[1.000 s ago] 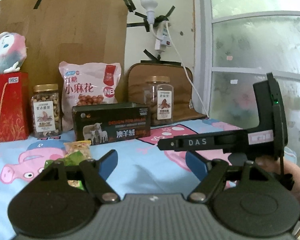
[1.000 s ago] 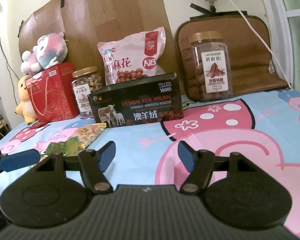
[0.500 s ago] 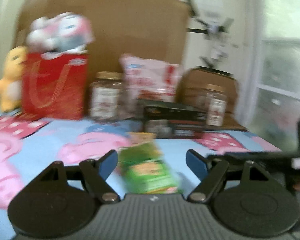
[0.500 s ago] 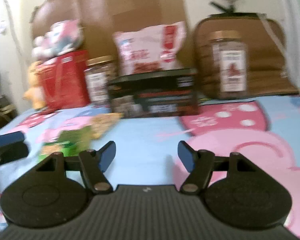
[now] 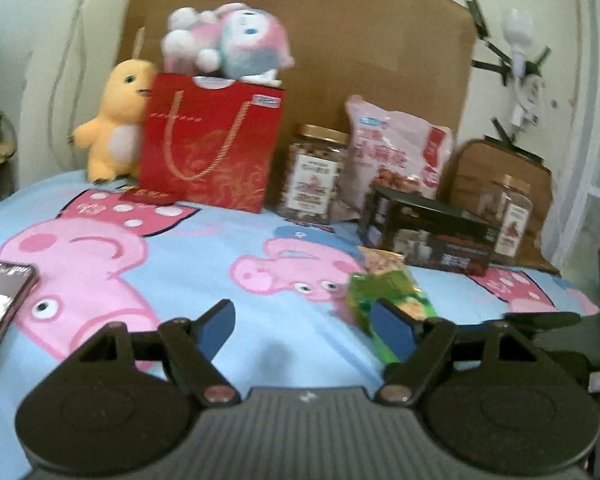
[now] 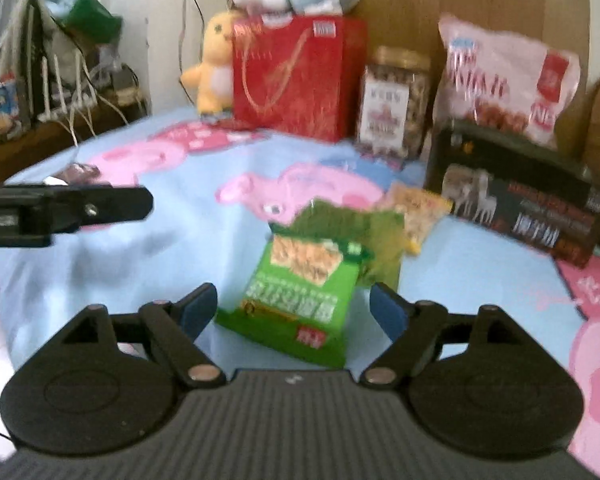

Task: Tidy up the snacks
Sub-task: 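Grasp the green cracker packet with the left gripper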

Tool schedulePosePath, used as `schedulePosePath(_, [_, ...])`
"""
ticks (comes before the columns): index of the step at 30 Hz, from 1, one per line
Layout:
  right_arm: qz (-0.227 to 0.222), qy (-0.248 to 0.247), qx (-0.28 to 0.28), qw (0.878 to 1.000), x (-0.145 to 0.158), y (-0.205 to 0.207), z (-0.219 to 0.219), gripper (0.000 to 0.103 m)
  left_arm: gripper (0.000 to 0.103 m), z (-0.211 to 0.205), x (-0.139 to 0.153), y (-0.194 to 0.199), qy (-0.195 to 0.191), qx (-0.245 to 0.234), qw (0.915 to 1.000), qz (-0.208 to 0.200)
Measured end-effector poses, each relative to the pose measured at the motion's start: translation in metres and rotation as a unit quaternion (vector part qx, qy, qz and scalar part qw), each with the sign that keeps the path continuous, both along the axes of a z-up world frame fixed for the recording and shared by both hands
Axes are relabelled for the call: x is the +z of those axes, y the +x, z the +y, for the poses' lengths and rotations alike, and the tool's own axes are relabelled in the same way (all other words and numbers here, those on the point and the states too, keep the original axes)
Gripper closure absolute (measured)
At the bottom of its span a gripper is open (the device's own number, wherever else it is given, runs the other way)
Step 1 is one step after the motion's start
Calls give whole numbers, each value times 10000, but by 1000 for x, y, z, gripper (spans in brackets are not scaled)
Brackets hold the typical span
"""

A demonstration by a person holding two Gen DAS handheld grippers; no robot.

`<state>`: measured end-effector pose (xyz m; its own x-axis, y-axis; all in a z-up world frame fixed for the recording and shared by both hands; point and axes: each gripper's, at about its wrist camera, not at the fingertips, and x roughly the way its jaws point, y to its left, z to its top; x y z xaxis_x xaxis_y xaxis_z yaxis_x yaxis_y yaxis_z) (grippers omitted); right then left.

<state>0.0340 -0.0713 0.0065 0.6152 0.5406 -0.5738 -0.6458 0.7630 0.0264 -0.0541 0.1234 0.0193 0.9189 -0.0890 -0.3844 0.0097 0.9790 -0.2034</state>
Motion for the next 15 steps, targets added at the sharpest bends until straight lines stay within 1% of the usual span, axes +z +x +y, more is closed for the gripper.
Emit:
schedulePosePath(1, [95,137,9,9999,0,-1,-5,33,25,-6,1,1,50,-74,10000,-1])
schedulePosePath(3, [148,205,-41,9997,3,-1,-16,36,25,-16,3,4,127,-204,9997,14])
schedulePosePath(6, [297,395,100,9987,6,-4,-41,46,25,-29,7,9,124,-476,9988,76])
schedulePosePath(8, [312,359,294,9984,9,-9,-63,46,25,-38,9,14,75,-730,9972,153])
schedulePosePath(9, [245,263,356,9987,9,-12,-72,56,25,-43,10,16,52,-879,9959,192])
schedulePosePath(10, [170,129,382,9990,10,-15,-82,60,25,-48,10,18,39,-996,9948,224])
schedulePosePath(12, [-54,-177,260,9995,10,-20,-101,60,22,-60,12,24,31,-1226,9920,308])
schedulePosePath(13, [-202,-327,113,9992,9,-21,-110,60,22,-65,13,27,36,-1297,9910,337])
schedulePosePath(15, [-536,-643,-454,9955,7,-23,-127,57,22,-74,15,33,68,-1384,9896,381])
